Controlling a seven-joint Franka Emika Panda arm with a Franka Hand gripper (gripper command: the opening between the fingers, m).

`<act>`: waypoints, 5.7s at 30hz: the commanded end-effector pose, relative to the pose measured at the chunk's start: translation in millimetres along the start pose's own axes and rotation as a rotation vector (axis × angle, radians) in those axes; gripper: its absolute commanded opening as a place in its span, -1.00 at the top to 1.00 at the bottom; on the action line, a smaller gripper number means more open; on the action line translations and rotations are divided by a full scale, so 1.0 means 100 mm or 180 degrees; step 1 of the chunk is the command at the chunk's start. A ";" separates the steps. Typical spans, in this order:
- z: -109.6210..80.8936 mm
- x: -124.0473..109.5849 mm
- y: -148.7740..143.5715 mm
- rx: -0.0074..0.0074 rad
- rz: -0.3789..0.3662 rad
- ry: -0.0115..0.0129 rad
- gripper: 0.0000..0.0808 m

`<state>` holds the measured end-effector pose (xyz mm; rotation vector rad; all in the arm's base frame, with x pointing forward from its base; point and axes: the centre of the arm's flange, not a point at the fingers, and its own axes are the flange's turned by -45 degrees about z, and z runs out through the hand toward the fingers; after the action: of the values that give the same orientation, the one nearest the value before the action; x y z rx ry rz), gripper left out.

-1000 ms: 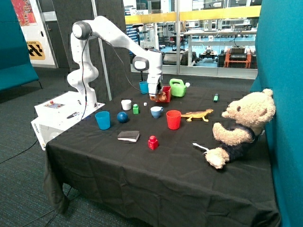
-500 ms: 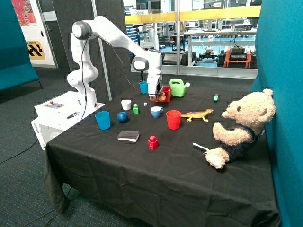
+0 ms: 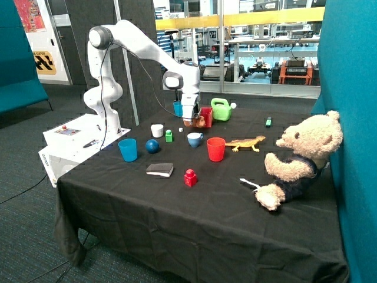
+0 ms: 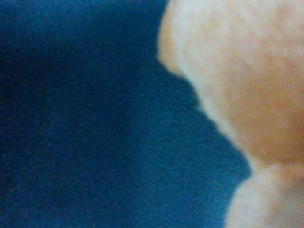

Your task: Put the ball in the red pot

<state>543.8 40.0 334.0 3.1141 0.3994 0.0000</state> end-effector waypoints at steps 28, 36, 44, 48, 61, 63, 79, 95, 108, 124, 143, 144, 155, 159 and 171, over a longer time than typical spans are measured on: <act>0.06 0.00 0.03 0.00064 -0.0071 0.00009 -1.00; -0.05 -0.02 0.06 0.00064 -0.0115 0.00010 -1.00; -0.31 -0.15 0.08 0.00063 -0.0279 0.00011 -1.00; -0.42 -0.24 0.10 0.00063 -0.0378 0.00012 -1.00; -0.61 -0.41 0.21 0.00062 -0.0737 0.00016 -0.98; -0.61 -0.42 0.24 0.00062 -0.0758 0.00016 -0.97; -0.65 -0.57 0.66 0.00062 -0.0847 0.00017 -0.95; -0.53 -0.74 0.97 0.00062 -0.0957 0.00018 -0.99; -0.47 -0.89 1.32 0.00062 -0.0934 0.00018 -1.00; -0.27 -0.95 1.54 0.00062 -0.0833 0.00017 -1.00; -0.29 -0.99 1.73 0.00062 -0.0829 0.00017 -1.00; -0.30 -0.98 1.71 0.00062 -0.0823 0.00017 -1.00; -0.44 -1.06 1.50 0.00062 -0.0802 0.00016 -1.00; -0.49 -1.18 1.45 0.00062 -0.0738 0.00016 -1.00; -0.51 -1.53 1.57 0.00062 -0.0763 0.00016 -1.00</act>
<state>455.1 -139.2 382.0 3.0522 0.7588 -0.0043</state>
